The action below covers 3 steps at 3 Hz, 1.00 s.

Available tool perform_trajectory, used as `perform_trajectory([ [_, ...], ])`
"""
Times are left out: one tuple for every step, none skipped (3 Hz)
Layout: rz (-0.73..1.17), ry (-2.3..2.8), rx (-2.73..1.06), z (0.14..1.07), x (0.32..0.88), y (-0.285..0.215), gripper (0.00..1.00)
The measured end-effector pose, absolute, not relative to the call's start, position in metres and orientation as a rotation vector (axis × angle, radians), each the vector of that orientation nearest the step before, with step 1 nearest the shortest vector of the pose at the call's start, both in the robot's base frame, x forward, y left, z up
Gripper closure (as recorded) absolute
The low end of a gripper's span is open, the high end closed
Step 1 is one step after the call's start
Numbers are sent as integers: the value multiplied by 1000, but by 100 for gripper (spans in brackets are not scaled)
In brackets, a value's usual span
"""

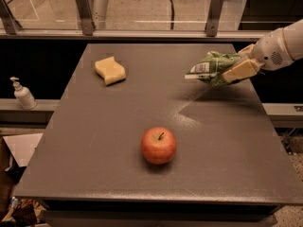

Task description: Pick green jalapeno chip bag

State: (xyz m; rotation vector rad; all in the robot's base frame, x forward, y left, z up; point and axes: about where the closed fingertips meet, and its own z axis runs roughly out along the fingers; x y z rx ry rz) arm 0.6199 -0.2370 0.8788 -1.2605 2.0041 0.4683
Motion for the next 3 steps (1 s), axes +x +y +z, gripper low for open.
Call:
perform_trajectory([
  [492, 1964, -1273, 911, 609, -222, 100],
  [538, 1929, -1279, 933, 598, -213, 100],
  [543, 1927, -1280, 934, 598, -212, 100],
])
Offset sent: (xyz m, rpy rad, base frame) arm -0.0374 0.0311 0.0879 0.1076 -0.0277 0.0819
